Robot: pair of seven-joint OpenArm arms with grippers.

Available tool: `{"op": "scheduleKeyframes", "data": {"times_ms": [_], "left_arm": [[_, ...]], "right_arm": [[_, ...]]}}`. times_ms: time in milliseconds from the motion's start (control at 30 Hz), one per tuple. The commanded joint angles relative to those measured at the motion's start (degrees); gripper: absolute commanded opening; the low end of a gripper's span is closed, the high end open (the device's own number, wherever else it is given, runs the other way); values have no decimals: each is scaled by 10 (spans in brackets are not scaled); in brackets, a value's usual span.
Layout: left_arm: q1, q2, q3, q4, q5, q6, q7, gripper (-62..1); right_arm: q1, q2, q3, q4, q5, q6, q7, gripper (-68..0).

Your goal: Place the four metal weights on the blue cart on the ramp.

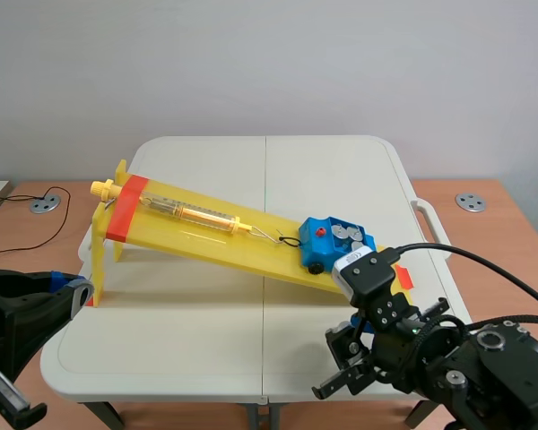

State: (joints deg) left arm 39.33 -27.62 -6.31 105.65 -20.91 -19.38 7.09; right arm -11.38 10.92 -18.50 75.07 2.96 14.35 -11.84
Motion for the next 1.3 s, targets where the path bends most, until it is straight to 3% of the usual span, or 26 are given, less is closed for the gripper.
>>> {"op": "scheduleKeyframes", "data": {"times_ms": [0, 300, 1067, 1267], "left_arm": [[-5, 3, -5, 46, -34, -18, -60, -582], [-5, 3, -5, 46, -34, -18, -60, -582], [-5, 3, -5, 46, -34, -18, -60, -582], [-5, 3, -5, 46, -34, -18, -60, -582]], "right_arm": [[49, -2, -7, 12, 13, 7, 74, -431], [49, -2, -8, 12, 13, 4, 75, -437], [49, -1, -8, 12, -7, 0, 47, -669], [49, 1, -7, 14, -10, -12, 49, -669]]}}
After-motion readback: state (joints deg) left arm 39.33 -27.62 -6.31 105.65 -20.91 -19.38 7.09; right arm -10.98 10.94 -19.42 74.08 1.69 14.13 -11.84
